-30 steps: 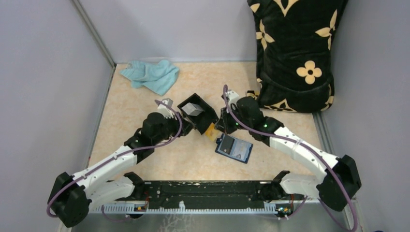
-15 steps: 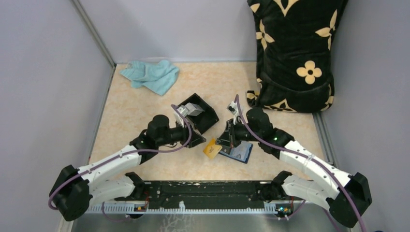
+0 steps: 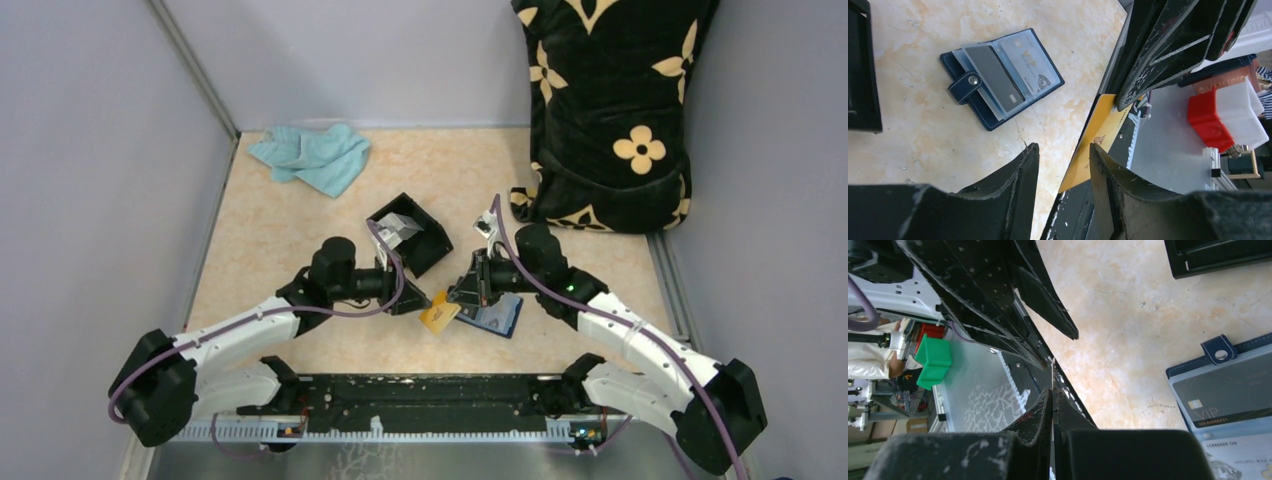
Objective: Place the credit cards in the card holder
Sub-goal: Pick up the credit card from the storage box.
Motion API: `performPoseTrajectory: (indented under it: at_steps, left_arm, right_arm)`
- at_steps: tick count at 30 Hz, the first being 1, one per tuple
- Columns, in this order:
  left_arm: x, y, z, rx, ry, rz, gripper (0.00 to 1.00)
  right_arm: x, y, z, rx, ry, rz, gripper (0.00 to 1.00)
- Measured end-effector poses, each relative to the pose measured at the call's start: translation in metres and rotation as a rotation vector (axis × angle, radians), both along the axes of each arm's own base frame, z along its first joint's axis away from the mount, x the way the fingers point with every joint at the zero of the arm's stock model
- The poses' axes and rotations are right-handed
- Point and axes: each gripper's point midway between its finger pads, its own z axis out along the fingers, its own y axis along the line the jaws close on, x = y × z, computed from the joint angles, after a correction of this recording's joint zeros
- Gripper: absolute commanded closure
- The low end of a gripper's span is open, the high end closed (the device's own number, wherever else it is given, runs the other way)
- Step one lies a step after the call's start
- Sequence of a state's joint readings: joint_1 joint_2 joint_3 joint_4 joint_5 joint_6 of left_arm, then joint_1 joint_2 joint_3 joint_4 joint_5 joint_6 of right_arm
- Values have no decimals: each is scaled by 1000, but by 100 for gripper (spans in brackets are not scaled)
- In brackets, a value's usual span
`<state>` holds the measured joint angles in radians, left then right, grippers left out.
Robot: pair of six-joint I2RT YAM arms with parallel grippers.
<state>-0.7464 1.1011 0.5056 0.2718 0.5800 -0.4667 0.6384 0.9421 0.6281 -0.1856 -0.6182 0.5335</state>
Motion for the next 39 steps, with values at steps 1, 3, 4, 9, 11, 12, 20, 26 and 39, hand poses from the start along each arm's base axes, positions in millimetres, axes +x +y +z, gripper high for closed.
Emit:
performPoseTrajectory:
  at_steps: [1,3,4,9,11,12,20,26,39]
  left_arm:
    - [-1,0,-2,2,5,-8,51]
    - [-4,0,-5,3,12,-21,51]
    - [-5,0,-6,3,13,-28,51]
    - [-11,-2,-6,-11,16,-67,54]
    - [-13,-4,-7,-14,23,-85,56]
    - [-14,-4,-8,-13,27,-92,58]
    - [-25,-8,-17,-15,78,-170,96]
    - [-28,-10,-17,-31,87,-194,100]
    - [-13,-10,-30,-71,130,-48,100]
  right_arm:
    - [0,1,1,7,-1,3,100]
    - [0,2,5,22,-2,10,100]
    - [0,3,6,28,-3,13,100]
    - [2,6,6,45,12,22,100]
    - [3,8,5,53,20,28,100]
    - [3,9,4,54,23,29,100]
    - [10,10,-3,66,66,35,100]
    - [13,7,-7,59,78,31,75]
    - [20,-20,-1,35,-75,-142,51]
